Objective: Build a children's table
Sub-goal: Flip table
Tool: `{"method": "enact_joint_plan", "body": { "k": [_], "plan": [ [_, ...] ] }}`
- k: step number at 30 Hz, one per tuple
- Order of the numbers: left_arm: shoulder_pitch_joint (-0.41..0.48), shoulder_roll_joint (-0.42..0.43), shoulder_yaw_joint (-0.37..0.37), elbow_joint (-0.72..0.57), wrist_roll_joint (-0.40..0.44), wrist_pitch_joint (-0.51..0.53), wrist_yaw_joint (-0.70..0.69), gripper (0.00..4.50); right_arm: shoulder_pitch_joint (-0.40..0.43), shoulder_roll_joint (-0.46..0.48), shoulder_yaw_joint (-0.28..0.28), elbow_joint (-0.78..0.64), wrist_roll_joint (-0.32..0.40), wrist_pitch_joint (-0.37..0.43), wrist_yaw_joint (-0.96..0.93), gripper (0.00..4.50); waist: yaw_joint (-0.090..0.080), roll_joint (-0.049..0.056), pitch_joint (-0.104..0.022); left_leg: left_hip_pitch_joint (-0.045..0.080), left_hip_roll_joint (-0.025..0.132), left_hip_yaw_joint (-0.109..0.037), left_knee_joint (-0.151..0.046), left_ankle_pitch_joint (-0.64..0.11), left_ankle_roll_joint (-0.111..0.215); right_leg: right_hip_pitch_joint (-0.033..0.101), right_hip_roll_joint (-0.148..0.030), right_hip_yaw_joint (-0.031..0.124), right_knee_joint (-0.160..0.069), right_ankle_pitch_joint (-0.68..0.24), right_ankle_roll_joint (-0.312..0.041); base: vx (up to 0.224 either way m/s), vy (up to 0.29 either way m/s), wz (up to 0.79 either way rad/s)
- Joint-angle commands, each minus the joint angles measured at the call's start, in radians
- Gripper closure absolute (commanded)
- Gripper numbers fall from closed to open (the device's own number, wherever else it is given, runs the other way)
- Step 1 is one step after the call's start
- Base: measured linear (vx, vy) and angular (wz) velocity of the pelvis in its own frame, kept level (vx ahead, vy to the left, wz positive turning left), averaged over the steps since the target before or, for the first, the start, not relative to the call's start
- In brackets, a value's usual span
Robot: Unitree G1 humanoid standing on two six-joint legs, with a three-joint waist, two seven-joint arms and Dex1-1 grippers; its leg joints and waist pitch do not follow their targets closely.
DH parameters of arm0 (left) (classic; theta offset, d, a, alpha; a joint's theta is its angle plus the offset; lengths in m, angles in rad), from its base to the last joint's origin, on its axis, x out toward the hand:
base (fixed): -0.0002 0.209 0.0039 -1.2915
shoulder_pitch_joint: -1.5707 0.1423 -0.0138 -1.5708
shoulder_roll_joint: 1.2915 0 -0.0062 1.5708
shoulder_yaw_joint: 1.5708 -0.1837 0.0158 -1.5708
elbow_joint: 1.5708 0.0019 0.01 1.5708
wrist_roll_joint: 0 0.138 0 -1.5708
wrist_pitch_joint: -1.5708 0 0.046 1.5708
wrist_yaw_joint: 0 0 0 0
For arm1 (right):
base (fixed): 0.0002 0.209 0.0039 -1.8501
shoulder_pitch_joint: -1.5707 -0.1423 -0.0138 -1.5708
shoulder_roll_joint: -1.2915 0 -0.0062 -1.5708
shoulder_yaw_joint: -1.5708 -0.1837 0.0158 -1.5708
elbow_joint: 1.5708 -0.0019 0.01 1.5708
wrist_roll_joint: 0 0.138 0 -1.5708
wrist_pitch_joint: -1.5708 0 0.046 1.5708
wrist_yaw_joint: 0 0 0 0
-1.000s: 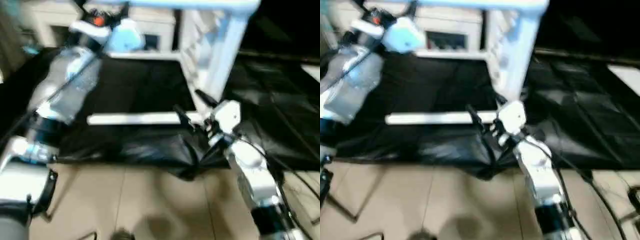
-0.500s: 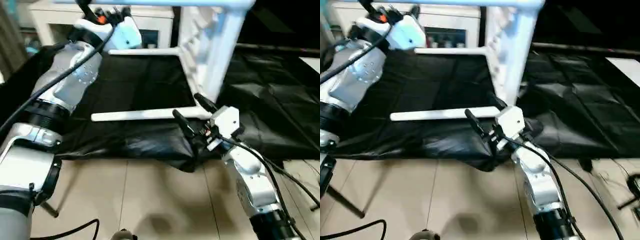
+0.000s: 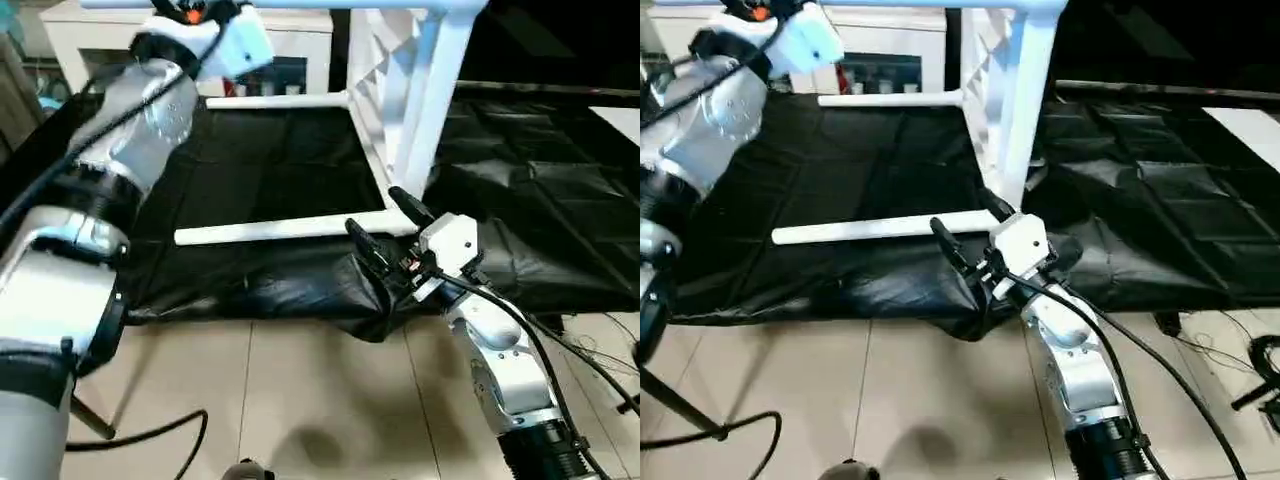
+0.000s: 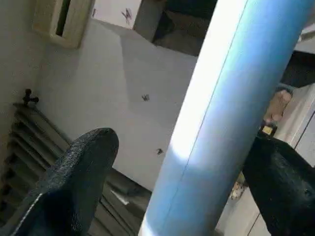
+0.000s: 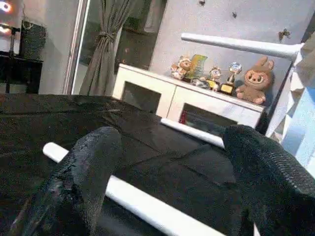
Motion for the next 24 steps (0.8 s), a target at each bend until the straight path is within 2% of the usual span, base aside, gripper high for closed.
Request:
{"method": "enact_joint_plan", "body": {
  "k": [1, 3, 7, 9, 10, 11, 13, 16, 17, 18, 22, 24],
  "plan": [
    [-0.025, -0.014, -0.006, 0.017, -0.023, -0.024, -0.026, 0.48, -0.002, -0.001, -0.005, -0.032, -0.002, 0.012, -0.007, 0.71, 0.002, 0.017, -0.071, 0.029, 0.062, -0.026, -0.1, -0.362, -0.022, 0.025, -0.07, 0.042, -0.078, -0.279, -0.146, 0.0, 0.0, 0.0],
    [-0.026, -0.018, -0.007, 0.023, -0.027, -0.028, -0.038, 0.48, -0.001, -0.001, -0.004, -0.032, -0.002, 0.011, -0.006, 0.71, 0.003, 0.014, -0.072, 0.032, 0.06, -0.02, -0.097, -0.366, -0.018, 0.021, -0.07, 0.044, -0.079, -0.299, -0.147, 0.0, 0.0, 0.0],
    [-0.028, -0.025, -0.007, 0.035, -0.035, -0.039, -0.057, 0.87, -0.002, 0.001, -0.004, -0.029, -0.001, 0.01, -0.006, 0.71, 0.006, 0.014, -0.08, 0.019, 0.062, -0.015, -0.094, -0.282, -0.005, 0.028, -0.069, 0.045, -0.067, -0.224, -0.157, 0.04, -0.015, -0.01],
    [-0.022, -0.027, -0.007, 0.028, -0.044, -0.05, -0.076, 1.01, -0.004, 0.001, -0.004, -0.025, 0.0, 0.009, -0.004, 0.71, 0.008, 0.016, -0.079, 0.022, 0.062, -0.011, -0.093, -0.317, -0.007, 0.02, -0.067, 0.046, -0.07, -0.24, -0.167, 0.059, -0.028, 0.01],
    [-0.016, -0.024, -0.012, 0.021, -0.045, -0.053, -0.083, 1.14, -0.004, 0.002, -0.004, -0.024, -0.001, 0.008, -0.004, 0.71, 0.011, 0.013, -0.08, 0.02, 0.063, -0.009, -0.093, -0.314, -0.009, 0.022, -0.066, 0.047, -0.066, -0.224, -0.172, 0.064, -0.023, 0.0],
    [-0.013, -0.023, -0.014, 0.019, -0.045, -0.054, -0.089, 1.25, -0.004, 0.002, -0.003, -0.024, -0.001, 0.008, -0.004, 0.71, 0.012, 0.013, -0.082, 0.019, 0.063, -0.008, -0.093, -0.298, -0.008, 0.025, -0.065, 0.048, -0.064, -0.201, -0.175, 0.064, -0.015, -0.01],
    [-0.009, -0.019, -0.017, 0.018, -0.04, -0.056, -0.09, 1.38, -0.005, 0.004, -0.002, -0.023, -0.002, 0.007, -0.003, 0.71, 0.017, 0.013, -0.087, 0.015, 0.064, -0.003, -0.089, -0.204, 0.005, 0.03, -0.062, 0.047, -0.05, -0.069, -0.193, 0.059, -0.01, -0.01],
    [-0.007, -0.016, -0.009, 0.019, -0.045, -0.049, -0.087, 1.58, -0.006, 0.007, 0.001, -0.02, -0.002, 0.005, -0.002, 0.71, 0.017, 0.014, -0.089, 0.013, 0.062, 0.0, -0.086, -0.158, 0.014, 0.035, -0.058, 0.044, -0.04, 0.009, -0.205, 0.0, 0.0, 0.0],
    [-0.007, -0.014, -0.003, 0.015, -0.055, -0.044, -0.093, 1.77, -0.007, 0.009, 0.002, -0.02, -0.001, 0.003, -0.001, 0.71, 0.017, 0.014, -0.089, 0.013, 0.062, 0.001, -0.087, -0.161, 0.015, 0.035, -0.058, 0.044, -0.04, 0.008, -0.206, 0.0, 0.0, 0.0],
    [-0.008, -0.014, -0.004, 0.013, -0.058, -0.044, -0.095, 1.82, -0.008, 0.009, 0.002, -0.018, 0.0, 0.003, 0.0, 0.71, 0.015, 0.011, -0.088, 0.015, 0.063, 0.002, -0.088, -0.168, 0.015, 0.035, -0.058, 0.044, -0.041, 0.002, -0.207, 0.0, 0.0, 0.0],
    [-0.001, -0.023, 0.02, -0.013, -0.107, -0.035, -0.15, 2.11, -0.01, 0.011, 0.004, -0.016, 0.0, 0.0, 0.002, 0.71, 0.016, 0.013, -0.084, 0.021, 0.064, 0.006, -0.091, -0.216, 0.009, 0.03, -0.059, 0.048, -0.05, -0.066, -0.205, 0.0, 0.0, 0.0],
    [0.015, -0.042, 0.059, -0.043, -0.173, -0.006, -0.214, 2.22, -0.008, 0.012, 0.005, -0.017, 0.0, 0.0, 0.002, 0.71, 0.017, 0.014, -0.081, 0.023, 0.066, 0.008, -0.094, -0.251, -0.002, 0.027, -0.06, 0.049, -0.055, -0.119, -0.2, 0.0, 0.0, 0.0]
  ]
}}
